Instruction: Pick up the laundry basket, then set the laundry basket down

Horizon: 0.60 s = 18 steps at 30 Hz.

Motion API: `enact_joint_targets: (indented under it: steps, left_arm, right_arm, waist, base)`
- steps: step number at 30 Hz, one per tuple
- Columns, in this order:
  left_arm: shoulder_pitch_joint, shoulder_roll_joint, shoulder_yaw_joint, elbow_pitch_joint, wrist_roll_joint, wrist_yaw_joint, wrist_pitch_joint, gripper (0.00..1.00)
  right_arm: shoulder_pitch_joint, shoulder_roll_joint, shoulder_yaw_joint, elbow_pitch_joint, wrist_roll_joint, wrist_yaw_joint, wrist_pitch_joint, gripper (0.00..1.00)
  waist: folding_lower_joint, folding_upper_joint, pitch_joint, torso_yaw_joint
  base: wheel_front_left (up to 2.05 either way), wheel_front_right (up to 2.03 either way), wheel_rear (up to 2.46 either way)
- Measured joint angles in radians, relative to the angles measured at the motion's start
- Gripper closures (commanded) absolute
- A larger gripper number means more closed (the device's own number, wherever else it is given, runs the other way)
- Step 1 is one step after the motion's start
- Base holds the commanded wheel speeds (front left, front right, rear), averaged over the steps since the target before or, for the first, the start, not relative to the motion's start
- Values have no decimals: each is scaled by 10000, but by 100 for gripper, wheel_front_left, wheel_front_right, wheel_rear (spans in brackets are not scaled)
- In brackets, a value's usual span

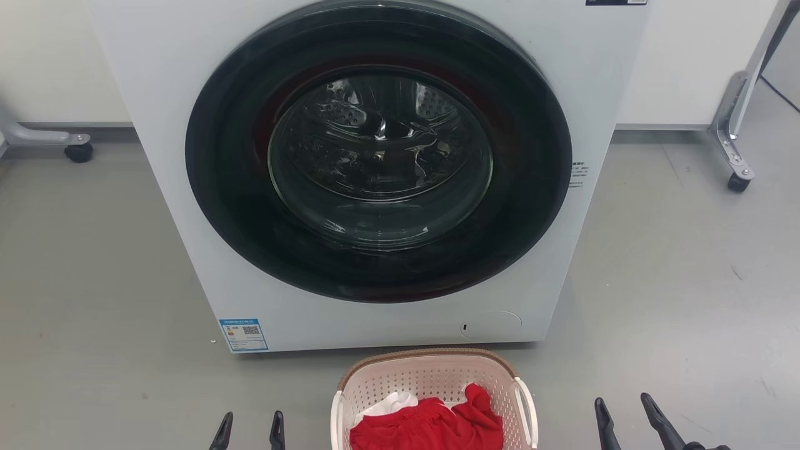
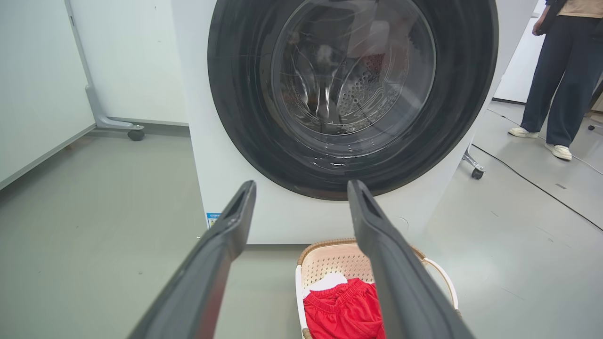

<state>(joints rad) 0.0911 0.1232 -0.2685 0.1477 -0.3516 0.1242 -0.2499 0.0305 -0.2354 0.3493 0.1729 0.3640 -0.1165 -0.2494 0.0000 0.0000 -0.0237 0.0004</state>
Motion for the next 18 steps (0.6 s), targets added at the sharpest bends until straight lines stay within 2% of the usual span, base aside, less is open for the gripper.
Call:
enact_joint_targets:
  steps: [18]
  left_arm:
    - [141,-144,219,-190,393,2,0,0]
  right_arm:
    - [348,-10,-416,-642,-307,-71,0,0]
  waist:
    - [0,0,77,0]
  base:
    - [0,0,0]
